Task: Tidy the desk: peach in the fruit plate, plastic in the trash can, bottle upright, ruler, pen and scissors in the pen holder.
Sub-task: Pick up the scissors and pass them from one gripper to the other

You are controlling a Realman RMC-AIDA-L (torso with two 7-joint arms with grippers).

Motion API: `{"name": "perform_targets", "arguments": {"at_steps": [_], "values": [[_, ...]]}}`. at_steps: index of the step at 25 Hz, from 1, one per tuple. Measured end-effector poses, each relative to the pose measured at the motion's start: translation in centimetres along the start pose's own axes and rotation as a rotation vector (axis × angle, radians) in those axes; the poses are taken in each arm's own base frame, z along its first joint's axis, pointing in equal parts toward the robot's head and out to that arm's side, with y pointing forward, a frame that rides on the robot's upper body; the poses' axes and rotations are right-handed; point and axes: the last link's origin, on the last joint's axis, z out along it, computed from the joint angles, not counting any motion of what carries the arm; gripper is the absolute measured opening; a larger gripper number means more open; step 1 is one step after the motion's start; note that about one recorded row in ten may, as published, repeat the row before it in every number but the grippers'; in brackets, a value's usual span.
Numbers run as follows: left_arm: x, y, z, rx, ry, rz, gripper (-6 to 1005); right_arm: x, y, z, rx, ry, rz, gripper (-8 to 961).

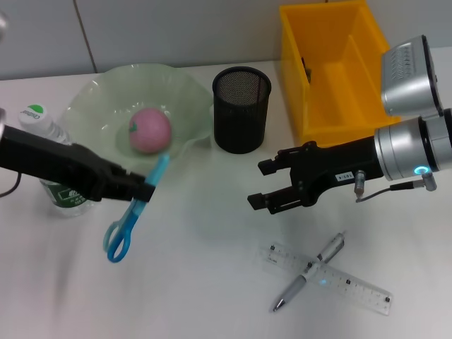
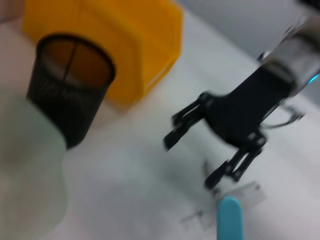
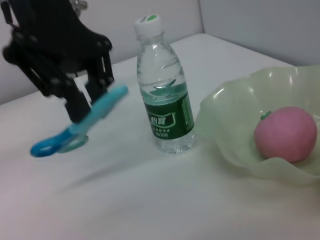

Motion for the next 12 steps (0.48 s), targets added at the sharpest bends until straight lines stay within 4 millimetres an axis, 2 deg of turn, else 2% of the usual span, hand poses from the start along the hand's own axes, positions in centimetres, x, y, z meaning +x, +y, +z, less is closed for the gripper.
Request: {"name": "perform_targets", "arguments": {"at_steps": [4, 8, 10, 12], "values": [[0.0, 0.1, -0.8, -0.027, 0.089, 0.003, 214, -0.1, 0.0, 0.0, 0.003, -0.009, 0.005, 775], [0.0, 0.4, -2.0, -0.074, 0.217, 0.020, 214, -0.2, -0.1, 0.0, 0.010, -0.016, 0.007, 774], [-0.1, 0.7, -3.0, -0.129, 0.346, 0.034, 214, -0.2, -0.1, 0.1, 0.013, -0.020, 0.003, 774], [-0.2, 0.8, -3.2, -0.143, 0.374, 0.037, 214, -0.2, -0.1, 0.1, 0.013, -0.021, 0.002, 774]]}}
